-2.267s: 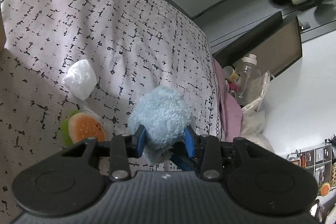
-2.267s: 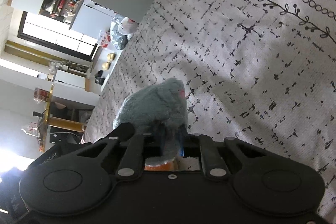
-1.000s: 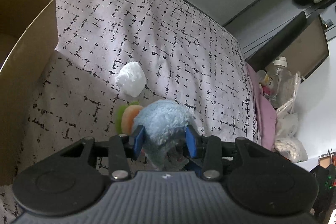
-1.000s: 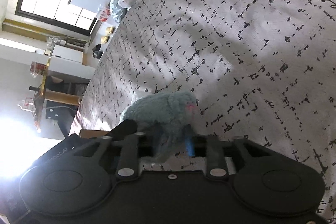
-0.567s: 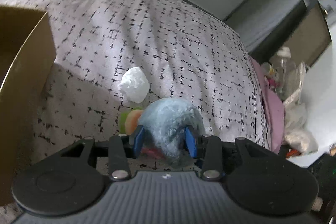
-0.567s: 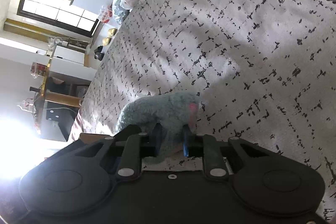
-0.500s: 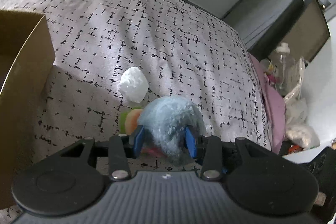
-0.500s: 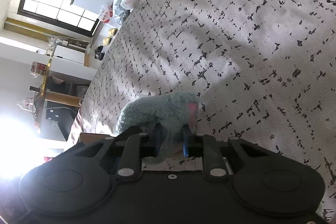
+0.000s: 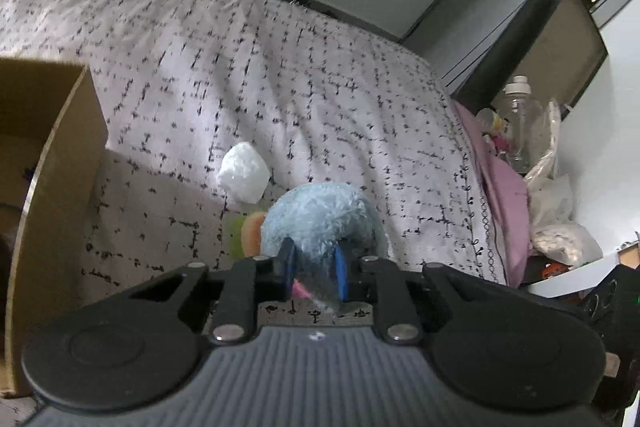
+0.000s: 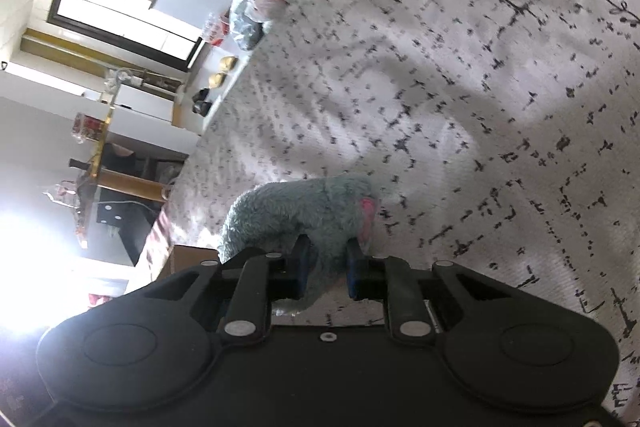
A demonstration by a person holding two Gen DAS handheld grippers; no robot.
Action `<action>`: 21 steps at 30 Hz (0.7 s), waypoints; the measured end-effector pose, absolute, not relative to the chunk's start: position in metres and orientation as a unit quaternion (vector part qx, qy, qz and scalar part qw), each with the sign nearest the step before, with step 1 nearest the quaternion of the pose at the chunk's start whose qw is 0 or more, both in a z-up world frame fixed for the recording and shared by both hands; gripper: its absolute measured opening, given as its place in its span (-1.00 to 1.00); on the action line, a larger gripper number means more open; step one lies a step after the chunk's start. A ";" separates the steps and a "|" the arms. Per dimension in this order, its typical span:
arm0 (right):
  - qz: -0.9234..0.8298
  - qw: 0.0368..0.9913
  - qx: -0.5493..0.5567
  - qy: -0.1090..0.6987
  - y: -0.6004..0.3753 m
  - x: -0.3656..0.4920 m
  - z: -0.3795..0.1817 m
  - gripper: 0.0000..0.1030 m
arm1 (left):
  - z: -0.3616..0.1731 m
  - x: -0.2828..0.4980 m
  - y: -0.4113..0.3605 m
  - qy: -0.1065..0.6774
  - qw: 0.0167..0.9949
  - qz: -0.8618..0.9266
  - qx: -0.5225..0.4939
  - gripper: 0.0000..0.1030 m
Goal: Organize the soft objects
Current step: 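Lift the fluffy ball with both grippers and carry it over the box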
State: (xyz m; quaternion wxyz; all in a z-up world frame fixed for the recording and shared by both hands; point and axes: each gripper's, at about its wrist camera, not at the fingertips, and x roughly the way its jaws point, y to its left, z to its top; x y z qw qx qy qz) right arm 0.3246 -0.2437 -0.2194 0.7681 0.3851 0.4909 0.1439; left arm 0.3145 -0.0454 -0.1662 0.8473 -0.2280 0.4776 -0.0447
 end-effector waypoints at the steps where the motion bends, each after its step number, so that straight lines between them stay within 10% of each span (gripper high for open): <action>1: 0.146 0.769 0.385 0.489 -0.243 0.323 -0.217 -0.65 | -0.163 0.313 -0.045 0.476 0.849 -0.047 -0.225 -0.64; 21: 0.181 0.806 0.342 0.449 -0.197 0.305 -0.145 -0.65 | -0.108 0.276 0.004 0.431 0.869 -0.051 -0.240 -0.67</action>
